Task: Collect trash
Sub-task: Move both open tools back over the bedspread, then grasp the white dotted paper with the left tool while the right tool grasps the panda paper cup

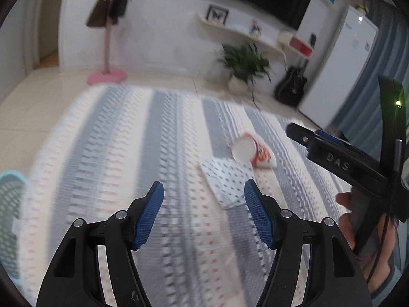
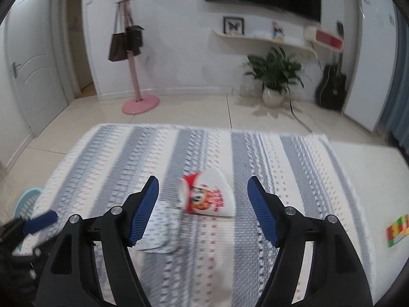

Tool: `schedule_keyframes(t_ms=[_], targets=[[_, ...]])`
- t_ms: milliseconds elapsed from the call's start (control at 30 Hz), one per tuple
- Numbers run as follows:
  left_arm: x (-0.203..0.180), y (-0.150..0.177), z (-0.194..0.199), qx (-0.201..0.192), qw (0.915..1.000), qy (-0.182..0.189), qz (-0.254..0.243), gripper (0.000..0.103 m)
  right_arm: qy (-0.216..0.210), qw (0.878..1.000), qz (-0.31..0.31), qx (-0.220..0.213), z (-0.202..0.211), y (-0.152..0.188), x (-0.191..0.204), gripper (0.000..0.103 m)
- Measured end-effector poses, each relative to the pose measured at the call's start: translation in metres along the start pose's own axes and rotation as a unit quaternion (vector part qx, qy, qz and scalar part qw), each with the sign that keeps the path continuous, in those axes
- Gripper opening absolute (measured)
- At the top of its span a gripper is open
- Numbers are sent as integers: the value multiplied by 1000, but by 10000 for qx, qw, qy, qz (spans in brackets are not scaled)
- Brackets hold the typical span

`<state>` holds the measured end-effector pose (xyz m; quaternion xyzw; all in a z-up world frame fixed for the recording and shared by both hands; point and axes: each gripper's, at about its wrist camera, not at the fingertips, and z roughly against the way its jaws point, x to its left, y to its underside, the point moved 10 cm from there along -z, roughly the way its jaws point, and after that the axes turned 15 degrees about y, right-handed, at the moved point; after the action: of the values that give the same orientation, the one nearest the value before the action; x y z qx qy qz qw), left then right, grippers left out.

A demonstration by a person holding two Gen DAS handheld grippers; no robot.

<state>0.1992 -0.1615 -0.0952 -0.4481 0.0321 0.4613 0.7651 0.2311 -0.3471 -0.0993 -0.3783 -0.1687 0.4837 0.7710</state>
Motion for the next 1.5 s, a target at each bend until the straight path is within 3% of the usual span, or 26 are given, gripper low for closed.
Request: schedule_keyframes(t_ms=[133, 267, 500, 600, 700, 900, 967, 1067, 1133, 1367, 1500], targets=[[17, 11, -46, 321, 9985, 44, 440, 64, -423, 9978, -277, 423, -40, 10, 0, 70], [25, 21, -74, 483, 9971, -32, 596, 63, -679, 9948, -399, 642, -53, 13, 11, 78], [18, 16, -91, 481, 9978, -322, 319, 63, -525, 9937, -148, 974, -84, 23, 23, 79], [15, 16, -96, 501, 9976, -426, 222, 63, -647, 9912, -300, 1114, -91, 26, 23, 73], [11, 17, -99, 548, 9966, -609, 47, 62, -609, 9925, -320, 1010, -86, 29, 16, 72], [6, 20, -103, 639, 9917, -1045, -388, 52, -699, 9920, -543, 905, -75, 38, -12, 72], [4, 20, -103, 649, 9895, -1187, -513, 37, -693, 9918, -606, 890, -74, 41, -18, 72], [1, 20, -101, 653, 9874, -1274, -679, 25, -792, 9894, -853, 865, -71, 41, -26, 72], [1, 20, -98, 625, 9881, -1234, -674, 10, -804, 9893, -889, 835, -70, 42, -29, 72], [6, 17, -77, 410, 9971, -601, -203, 3, -683, 9940, -653, 557, -56, 41, -21, 72], [12, 11, -49, 223, 9995, -72, 224, 1, -947, 9912, -743, 545, -39, 44, -7, 72]])
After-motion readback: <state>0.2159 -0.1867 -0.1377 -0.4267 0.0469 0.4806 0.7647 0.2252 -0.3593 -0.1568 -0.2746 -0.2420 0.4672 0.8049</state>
